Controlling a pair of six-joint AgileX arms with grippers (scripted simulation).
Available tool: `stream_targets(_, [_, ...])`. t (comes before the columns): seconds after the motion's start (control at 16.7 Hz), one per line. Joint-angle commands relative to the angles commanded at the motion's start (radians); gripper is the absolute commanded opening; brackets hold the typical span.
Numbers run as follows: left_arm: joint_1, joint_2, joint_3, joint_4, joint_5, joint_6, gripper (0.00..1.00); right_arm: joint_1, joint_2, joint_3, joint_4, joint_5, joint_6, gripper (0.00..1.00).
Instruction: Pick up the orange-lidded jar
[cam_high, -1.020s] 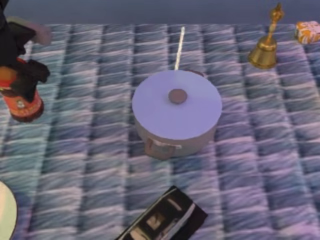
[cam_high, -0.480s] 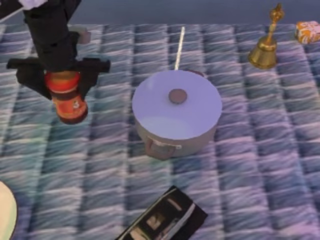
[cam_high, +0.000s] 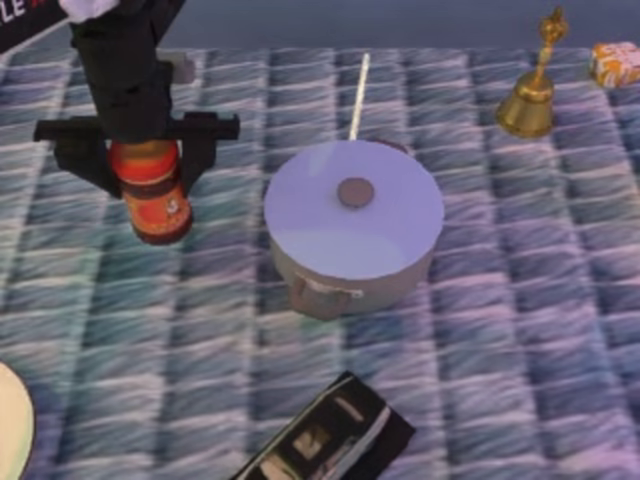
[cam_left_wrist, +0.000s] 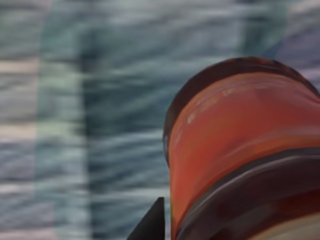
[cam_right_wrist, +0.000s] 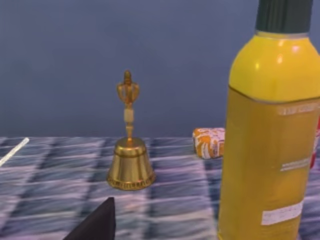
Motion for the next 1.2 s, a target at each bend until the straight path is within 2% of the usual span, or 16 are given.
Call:
stream_targets(0.42, [-0.002,0.038,-0.124,0.167,-0.001,0.001,0.0,0.0,0.0,0.0,0.0,0.0,0.0,1.0])
stream_targets(0.66, [-0.002,0.043,-0.134,0.178,0.0,0.001,0.0,0.0,0.0,0.0,0.0,0.0,0.0,1.0])
stream_targets(1.2, [-0.002,0.043,-0.134,0.178,0.0,0.001,0.68,0.0,0.0,0.0,0.0,0.0,0.0,1.0])
